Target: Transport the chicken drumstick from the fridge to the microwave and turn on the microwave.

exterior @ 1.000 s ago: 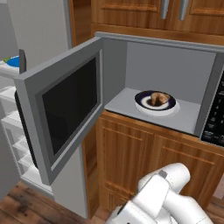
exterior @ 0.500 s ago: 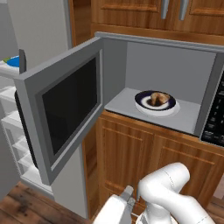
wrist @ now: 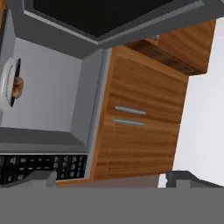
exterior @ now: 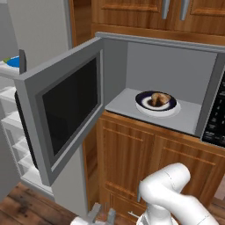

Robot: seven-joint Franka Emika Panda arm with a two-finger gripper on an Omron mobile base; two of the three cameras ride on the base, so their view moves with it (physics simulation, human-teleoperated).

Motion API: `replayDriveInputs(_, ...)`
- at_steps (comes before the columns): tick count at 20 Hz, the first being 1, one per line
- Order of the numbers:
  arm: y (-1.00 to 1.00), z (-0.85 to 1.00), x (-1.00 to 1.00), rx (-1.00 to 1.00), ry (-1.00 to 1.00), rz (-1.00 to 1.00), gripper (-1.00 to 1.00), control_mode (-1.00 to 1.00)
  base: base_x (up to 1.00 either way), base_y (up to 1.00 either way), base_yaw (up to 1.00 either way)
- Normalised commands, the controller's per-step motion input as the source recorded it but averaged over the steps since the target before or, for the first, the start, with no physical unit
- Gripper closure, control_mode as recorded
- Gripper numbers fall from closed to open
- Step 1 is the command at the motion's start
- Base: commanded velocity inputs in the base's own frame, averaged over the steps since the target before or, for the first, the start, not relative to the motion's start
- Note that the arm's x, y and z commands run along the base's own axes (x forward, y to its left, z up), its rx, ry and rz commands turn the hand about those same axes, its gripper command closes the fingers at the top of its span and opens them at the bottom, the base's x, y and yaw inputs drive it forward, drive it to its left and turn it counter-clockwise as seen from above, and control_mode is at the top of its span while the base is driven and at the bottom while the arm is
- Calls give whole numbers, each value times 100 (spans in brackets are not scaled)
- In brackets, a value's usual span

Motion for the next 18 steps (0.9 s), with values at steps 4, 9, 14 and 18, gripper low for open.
replayDriveInputs(4,45,-38,30,-18,0,-1,-100,-100,0,0,0)
replayDriveInputs(9,39,-42,35,-15,0,-2,-100,-100,0,0,0)
replayDriveInputs(14,27,-44,34,-13,0,-5,-100,-100,0,0,0)
replayDriveInputs(18,28,-40,29,-10,0,-7,-100,-100,0,0,0)
